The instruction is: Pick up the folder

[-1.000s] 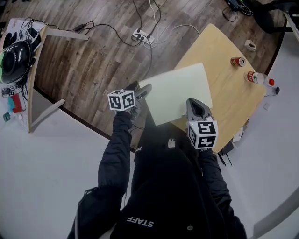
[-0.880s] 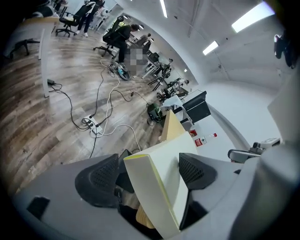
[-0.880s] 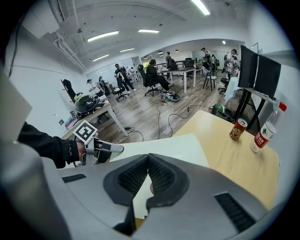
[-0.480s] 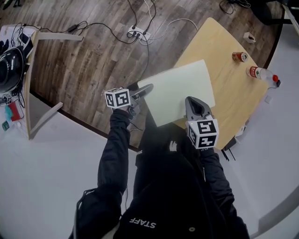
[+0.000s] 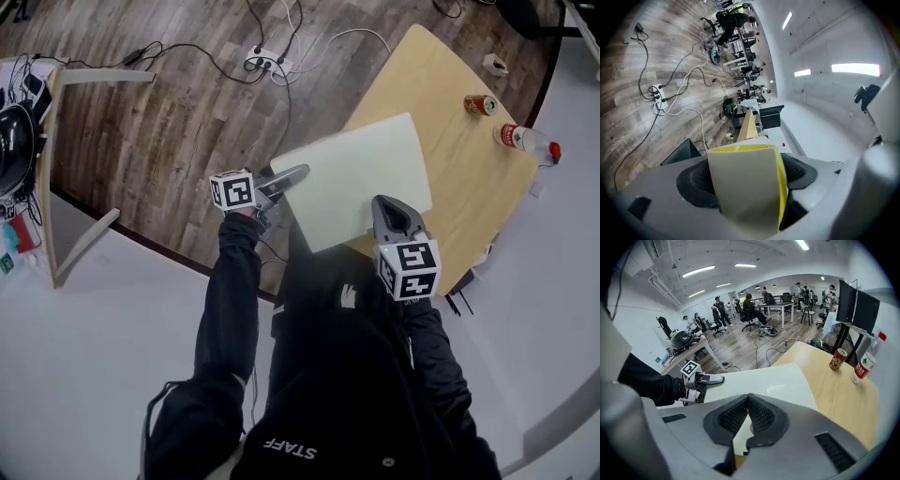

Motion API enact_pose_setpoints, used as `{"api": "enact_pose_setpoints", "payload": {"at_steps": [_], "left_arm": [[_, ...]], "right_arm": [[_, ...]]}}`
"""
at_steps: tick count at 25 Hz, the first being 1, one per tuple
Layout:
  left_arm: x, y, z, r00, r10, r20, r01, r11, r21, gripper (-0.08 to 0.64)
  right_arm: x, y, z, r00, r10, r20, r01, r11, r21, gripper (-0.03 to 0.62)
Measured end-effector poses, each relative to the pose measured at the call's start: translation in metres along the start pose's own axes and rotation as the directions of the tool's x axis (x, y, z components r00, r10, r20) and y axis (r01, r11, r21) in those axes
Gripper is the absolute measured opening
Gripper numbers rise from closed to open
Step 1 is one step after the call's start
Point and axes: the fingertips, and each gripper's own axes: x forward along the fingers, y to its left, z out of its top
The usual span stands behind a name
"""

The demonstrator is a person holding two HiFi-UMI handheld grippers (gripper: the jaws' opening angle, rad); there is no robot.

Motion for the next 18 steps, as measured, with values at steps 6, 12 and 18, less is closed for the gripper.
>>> {"api": "enact_pose_setpoints", "payload": {"at_steps": [6, 12, 18], "left_arm": [[-0.002, -0.028, 0.004, 1.000, -0.010, 0.006, 0.009, 0.998, 0.067, 0.342], [-0.011, -0.081, 0.014, 0.998, 0.025, 0.063, -0.037, 0.980, 0.197, 0.316], [-0.017, -0.134, 0.025, 0.992, 0.063, 0.108, -0.094, 0.944, 0.316, 0.302]], "right_arm": [[-0.009, 0.003, 0.003, 1.000, 0.001, 0.020, -0.001, 1.000, 0.004, 0.021], [-0.034, 0.001, 0.014, 0.997, 0.003, 0.075, -0.003, 1.000, 0.005, 0.021], [-0.066, -0.002, 0.030, 0.989, 0.003, 0.148, -0.005, 1.000, 0.016, 0.021]]}}
